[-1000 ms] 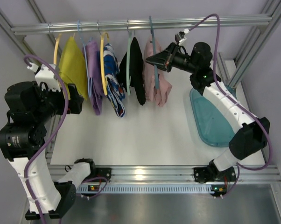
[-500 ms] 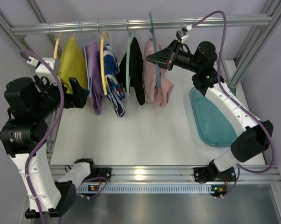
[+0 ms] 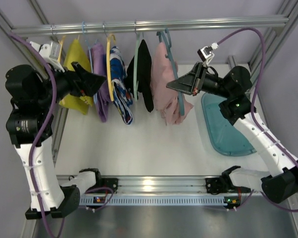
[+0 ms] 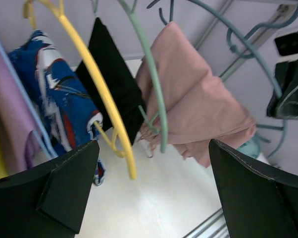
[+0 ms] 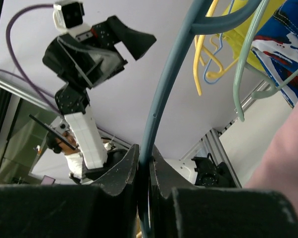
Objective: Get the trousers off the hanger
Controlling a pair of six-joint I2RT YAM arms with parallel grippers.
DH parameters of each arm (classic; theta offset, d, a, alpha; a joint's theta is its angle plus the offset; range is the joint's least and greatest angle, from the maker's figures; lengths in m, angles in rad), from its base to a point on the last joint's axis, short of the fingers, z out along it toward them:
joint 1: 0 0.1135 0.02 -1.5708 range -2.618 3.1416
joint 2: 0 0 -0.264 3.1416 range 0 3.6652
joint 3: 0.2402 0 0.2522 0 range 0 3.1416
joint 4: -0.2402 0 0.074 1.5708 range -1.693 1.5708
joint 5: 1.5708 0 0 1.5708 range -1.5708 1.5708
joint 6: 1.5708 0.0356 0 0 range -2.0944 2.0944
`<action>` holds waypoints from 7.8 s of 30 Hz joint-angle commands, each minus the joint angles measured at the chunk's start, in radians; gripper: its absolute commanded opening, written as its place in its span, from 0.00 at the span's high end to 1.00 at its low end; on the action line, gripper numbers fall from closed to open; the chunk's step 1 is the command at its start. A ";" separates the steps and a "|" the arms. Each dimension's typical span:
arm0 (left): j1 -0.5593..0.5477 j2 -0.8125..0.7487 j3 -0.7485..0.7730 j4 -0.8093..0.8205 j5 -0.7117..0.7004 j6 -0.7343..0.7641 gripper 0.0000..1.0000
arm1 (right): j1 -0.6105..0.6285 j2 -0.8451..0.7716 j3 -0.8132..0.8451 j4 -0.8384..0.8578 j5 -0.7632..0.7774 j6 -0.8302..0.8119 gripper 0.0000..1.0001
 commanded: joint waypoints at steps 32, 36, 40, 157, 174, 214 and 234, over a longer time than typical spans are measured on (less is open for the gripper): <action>-0.755 0.209 -0.442 1.109 -0.166 -0.598 0.27 | 0.014 -0.148 -0.170 0.194 0.027 -0.165 1.00; -0.794 0.228 -0.454 1.172 -0.221 -0.625 0.31 | 0.017 -0.161 -0.190 0.189 0.020 -0.159 1.00; -0.812 0.266 -0.437 1.180 -0.234 -0.647 0.33 | 0.022 -0.180 -0.208 0.189 0.023 -0.162 1.00; -0.812 0.306 -0.350 0.980 -0.241 -0.970 1.00 | 0.154 -0.459 -0.687 0.005 0.538 -1.544 0.52; -0.808 0.312 -0.344 0.988 -0.226 -0.947 1.00 | 0.154 -0.387 -0.677 0.066 0.524 -1.486 0.34; -0.811 0.191 -0.681 1.046 -0.137 -0.745 1.00 | -0.016 -0.629 -0.085 -0.506 0.670 -1.224 1.00; -0.811 0.134 -0.816 1.040 -0.100 -0.665 1.00 | -0.115 -0.528 0.217 -0.527 1.045 -1.314 1.00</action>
